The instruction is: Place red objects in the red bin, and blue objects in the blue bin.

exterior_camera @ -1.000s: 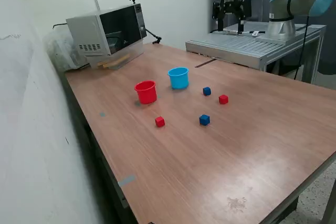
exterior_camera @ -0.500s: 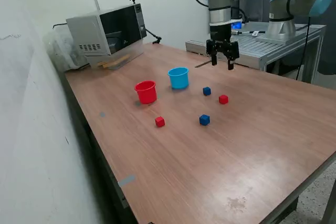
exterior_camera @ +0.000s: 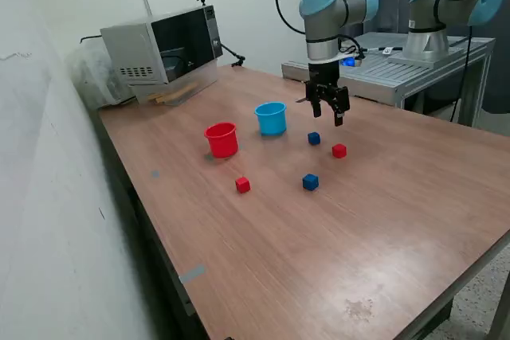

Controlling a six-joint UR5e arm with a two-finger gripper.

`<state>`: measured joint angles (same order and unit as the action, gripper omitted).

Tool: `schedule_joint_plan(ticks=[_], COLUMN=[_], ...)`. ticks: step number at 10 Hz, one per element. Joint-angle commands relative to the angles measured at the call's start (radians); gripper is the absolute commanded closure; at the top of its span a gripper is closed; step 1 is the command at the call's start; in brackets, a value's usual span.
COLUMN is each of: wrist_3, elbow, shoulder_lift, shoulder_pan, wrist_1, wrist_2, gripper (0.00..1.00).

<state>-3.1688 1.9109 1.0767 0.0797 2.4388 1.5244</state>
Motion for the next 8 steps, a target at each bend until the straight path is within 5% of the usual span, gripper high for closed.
schedule_joint_plan(ticks=[1,7,8], wrist_3=[-0.008,-0.008,-0.008], elbow=[-0.030,-0.044,-0.044], shoulder_lift=[-0.055,-0.090,-0.092], shoulder_pan=[0.031,0.037,0.038], wrist_1=[0.025,0.049,0.049], wrist_2=[0.003,0.002,0.000], gripper=[0.00,0.00,1.00])
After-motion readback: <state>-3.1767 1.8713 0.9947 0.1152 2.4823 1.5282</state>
